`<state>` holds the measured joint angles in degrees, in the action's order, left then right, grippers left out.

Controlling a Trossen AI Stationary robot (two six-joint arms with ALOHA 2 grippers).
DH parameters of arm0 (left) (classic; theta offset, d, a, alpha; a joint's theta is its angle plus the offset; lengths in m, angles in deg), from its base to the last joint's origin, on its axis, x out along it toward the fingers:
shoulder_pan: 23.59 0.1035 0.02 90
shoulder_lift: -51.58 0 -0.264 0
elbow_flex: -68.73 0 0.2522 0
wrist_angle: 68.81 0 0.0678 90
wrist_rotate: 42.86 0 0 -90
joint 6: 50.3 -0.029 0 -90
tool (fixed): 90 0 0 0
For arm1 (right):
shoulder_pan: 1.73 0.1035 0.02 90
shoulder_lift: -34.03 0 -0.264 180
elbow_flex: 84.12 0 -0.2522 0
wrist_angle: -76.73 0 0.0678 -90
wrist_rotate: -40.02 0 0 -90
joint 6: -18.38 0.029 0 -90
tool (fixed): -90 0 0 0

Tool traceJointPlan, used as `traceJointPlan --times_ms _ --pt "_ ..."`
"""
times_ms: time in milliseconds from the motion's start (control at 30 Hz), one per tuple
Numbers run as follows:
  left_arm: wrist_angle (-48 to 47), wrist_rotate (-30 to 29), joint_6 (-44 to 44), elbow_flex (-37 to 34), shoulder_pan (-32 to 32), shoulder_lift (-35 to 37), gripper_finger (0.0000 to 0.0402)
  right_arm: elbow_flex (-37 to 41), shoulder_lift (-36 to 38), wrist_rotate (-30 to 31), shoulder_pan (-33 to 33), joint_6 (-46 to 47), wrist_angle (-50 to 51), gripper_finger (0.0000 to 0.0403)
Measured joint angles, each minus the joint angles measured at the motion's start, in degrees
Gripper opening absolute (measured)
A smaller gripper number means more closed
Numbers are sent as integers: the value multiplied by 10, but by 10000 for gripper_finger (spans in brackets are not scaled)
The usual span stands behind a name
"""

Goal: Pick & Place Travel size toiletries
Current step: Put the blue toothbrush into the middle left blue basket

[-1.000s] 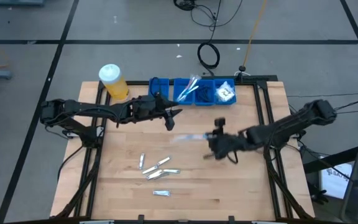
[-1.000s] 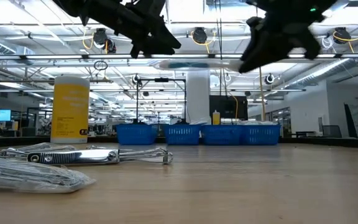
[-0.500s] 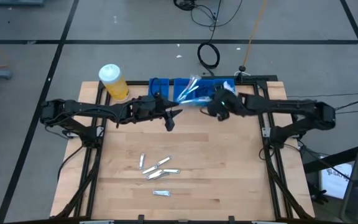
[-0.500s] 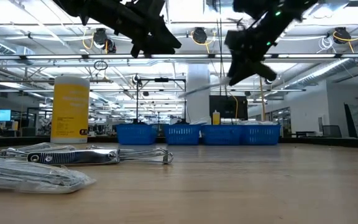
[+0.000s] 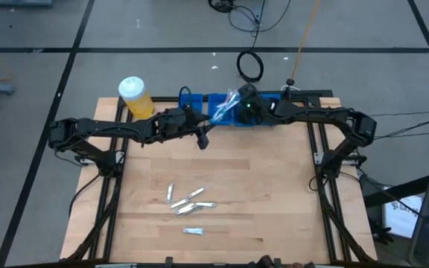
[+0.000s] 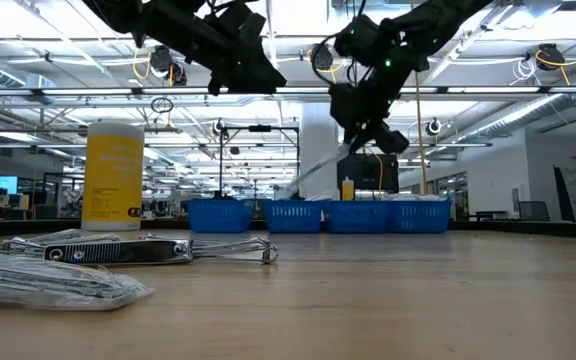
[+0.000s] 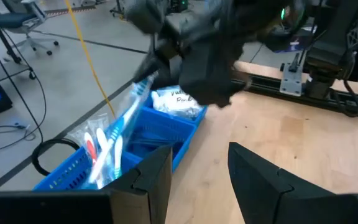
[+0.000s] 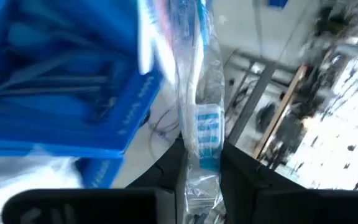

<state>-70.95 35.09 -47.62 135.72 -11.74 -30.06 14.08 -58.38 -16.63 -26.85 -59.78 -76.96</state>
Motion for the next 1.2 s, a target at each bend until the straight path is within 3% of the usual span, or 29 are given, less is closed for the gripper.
traceJointPlan --times_ms 200,567,900,1067,1200 --pt "0 0 -6 0 9 0 152 3 -4 -54 0 -69 -3 60" --pt "-4 2 -24 0 10 0 152 2 -42 -109 4 -67 -23 62" --pt "-5 2 -18 0 10 0 152 2 -42 -127 -7 -14 -165 193" --pt "-13 2 -15 0 10 0 152 3 -42 -126 -16 55 -171 230" --pt "-13 2 -12 0 10 0 152 3 -42 -126 -27 162 -185 247"
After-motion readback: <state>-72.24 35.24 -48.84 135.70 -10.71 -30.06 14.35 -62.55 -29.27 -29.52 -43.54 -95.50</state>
